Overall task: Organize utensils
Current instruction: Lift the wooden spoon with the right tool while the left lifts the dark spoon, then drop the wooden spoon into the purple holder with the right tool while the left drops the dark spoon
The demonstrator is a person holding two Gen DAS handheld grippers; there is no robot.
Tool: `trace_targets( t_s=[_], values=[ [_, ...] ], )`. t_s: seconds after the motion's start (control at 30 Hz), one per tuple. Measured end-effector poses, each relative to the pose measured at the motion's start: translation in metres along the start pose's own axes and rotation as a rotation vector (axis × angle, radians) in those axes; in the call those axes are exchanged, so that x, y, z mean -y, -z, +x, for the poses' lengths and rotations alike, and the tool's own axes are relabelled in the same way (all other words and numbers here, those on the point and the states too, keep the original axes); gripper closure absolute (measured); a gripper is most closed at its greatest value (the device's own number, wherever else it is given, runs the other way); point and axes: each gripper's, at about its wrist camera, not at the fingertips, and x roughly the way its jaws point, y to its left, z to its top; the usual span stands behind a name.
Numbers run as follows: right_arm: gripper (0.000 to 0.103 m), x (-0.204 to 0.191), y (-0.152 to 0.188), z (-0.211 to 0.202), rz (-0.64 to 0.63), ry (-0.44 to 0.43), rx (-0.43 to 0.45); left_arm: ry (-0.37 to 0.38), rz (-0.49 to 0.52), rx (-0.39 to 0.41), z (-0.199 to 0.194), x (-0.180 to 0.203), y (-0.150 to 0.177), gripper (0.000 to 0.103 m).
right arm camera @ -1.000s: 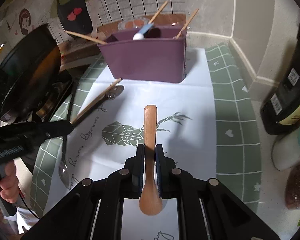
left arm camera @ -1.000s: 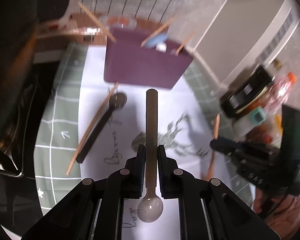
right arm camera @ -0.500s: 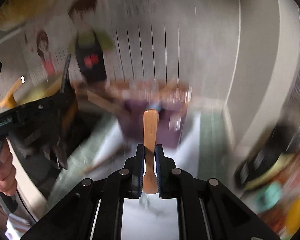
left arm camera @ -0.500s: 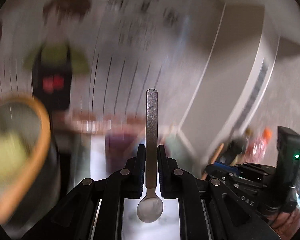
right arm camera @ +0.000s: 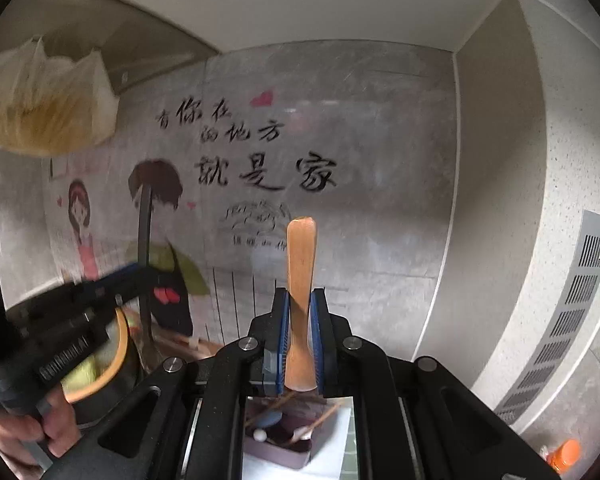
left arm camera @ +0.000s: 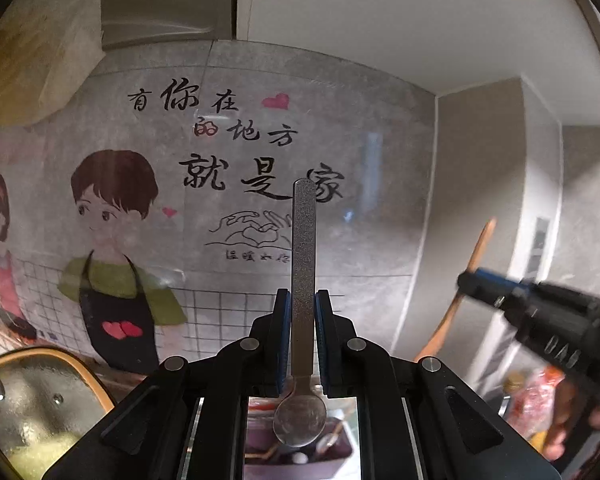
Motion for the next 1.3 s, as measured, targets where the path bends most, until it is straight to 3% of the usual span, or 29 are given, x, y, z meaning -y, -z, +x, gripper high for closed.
trace_targets(
  t_s=[0.23, 0.47, 0.77, 1.07, 1.3],
  values=[
    [0.093, 0.011, 0.031, 0.048, 0.019, -0.03, -0.061, -0.031, -0.019, -0.077, 0.046, -0.01, 0.028, 0.091],
    [0.093, 0.029, 0.075, 0.122, 0.087, -0.044, -0.183, -0.04, -0.067, -0.169, 0.102, -0.028, 0.061, 0.091],
    [0.093, 0.027, 0.142, 0.188, 0.11, -0.076, -0.323, -0.062, -0.149, -0.257, 0.159, -0.053, 0.131, 0.091],
    [0.093, 0.013, 0.191, 0.214, 0.106, -0.11, -0.419, -0.072, -0.209, -0.346, 0.177, -0.07, 0.184, 0.091],
    [0.093, 0.001, 0.215, 0.219, 0.059, -0.118, -0.5, -0.081, -0.229, -0.414, 0.163, -0.071, 0.193, 0.091]
  ],
)
